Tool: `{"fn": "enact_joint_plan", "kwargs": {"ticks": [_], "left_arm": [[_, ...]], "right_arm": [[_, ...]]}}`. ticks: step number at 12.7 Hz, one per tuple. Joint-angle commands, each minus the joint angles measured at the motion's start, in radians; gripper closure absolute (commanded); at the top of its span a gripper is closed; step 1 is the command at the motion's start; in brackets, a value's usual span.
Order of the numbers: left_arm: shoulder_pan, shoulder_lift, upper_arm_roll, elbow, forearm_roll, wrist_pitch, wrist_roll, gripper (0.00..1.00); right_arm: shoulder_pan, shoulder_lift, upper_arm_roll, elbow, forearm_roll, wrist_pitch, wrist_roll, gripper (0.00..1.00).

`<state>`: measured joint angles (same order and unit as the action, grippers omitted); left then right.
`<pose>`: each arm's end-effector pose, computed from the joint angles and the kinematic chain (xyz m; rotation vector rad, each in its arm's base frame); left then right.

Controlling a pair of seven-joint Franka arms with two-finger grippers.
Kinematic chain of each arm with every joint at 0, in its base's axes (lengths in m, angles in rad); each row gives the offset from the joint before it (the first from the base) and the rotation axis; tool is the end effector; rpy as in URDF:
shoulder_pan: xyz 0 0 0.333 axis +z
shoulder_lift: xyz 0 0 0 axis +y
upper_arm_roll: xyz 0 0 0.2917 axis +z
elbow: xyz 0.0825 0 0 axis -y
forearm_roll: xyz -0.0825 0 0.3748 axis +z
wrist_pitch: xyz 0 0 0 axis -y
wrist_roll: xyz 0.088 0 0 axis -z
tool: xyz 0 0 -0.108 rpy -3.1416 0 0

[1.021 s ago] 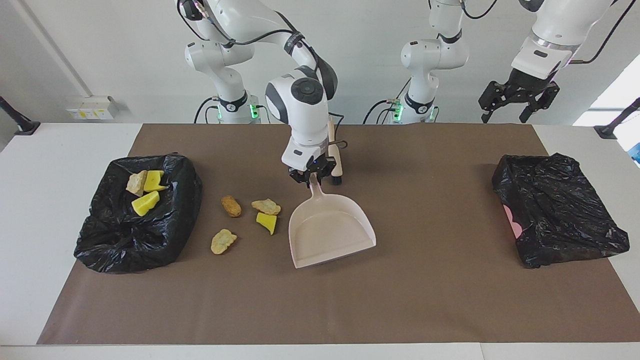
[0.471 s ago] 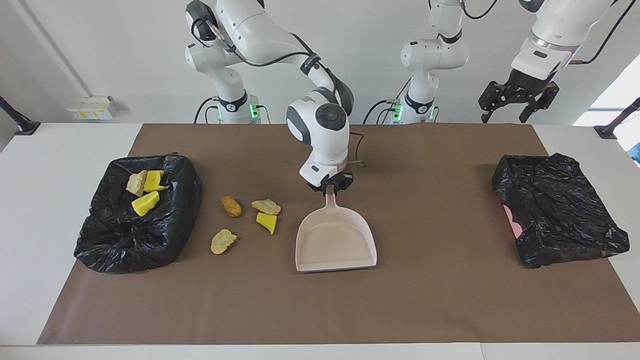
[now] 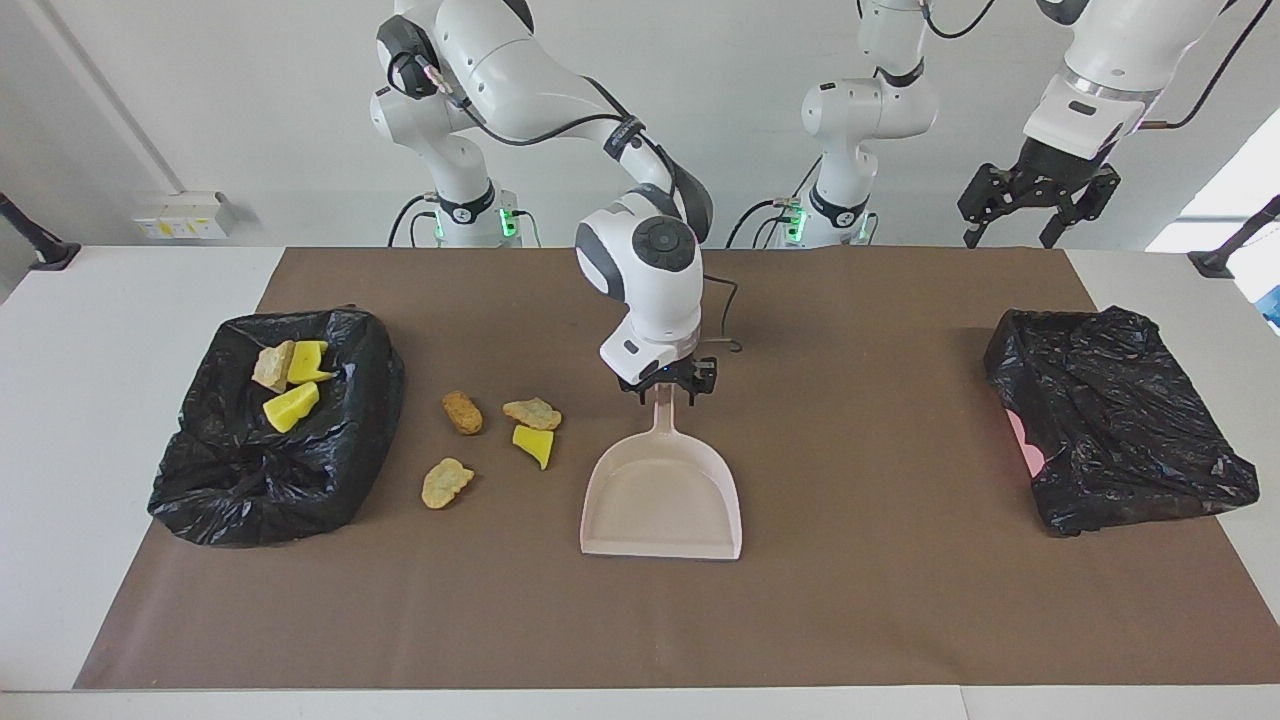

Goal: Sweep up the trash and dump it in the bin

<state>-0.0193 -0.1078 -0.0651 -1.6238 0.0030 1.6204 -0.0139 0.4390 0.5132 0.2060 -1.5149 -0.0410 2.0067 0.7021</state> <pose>0.5172 -0.0454 0.6364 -3.1305 0.1104 -0.1639 0.5509 0.3872 0.3511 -3.0959 0.1005 0.0744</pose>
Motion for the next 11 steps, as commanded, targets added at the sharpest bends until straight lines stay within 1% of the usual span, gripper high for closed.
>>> {"fn": "enact_joint_plan", "kwargs": {"ticks": [1, 3, 5, 6, 8, 10, 11], "left_arm": [[-0.004, 0.037, -0.004, -0.007, 0.002, 0.107, -0.003, 0.00], [-0.010, 0.097, -0.010, 0.002, -0.003, 0.202, -0.014, 0.00], [-0.024, 0.170, -0.025, 0.022, -0.015, 0.265, -0.058, 0.00], [-0.040, 0.204, -0.027, 0.036, -0.018, 0.298, -0.066, 0.00], [-0.103, 0.264, -0.028, 0.050, -0.018, 0.337, -0.090, 0.00], [-0.169, 0.321, -0.028, 0.064, -0.015, 0.387, -0.205, 0.00], [-0.200, 0.329, -0.028, 0.064, -0.018, 0.401, -0.240, 0.00]], "right_arm": [[-0.002, -0.096, 0.035, -0.091, 0.024, -0.031, 0.028, 0.00], [0.000, -0.188, 0.067, -0.212, 0.026, -0.025, 0.039, 0.00], [0.016, -0.270, 0.079, -0.319, 0.032, -0.023, 0.040, 0.00], [0.042, -0.304, 0.079, -0.367, 0.061, -0.017, 0.043, 0.00], [0.066, -0.355, 0.079, -0.445, 0.085, 0.000, 0.085, 0.00], [0.095, -0.407, 0.079, -0.525, 0.127, 0.007, 0.112, 0.00], [0.107, -0.435, 0.079, -0.575, 0.162, 0.030, 0.112, 0.00]]}}
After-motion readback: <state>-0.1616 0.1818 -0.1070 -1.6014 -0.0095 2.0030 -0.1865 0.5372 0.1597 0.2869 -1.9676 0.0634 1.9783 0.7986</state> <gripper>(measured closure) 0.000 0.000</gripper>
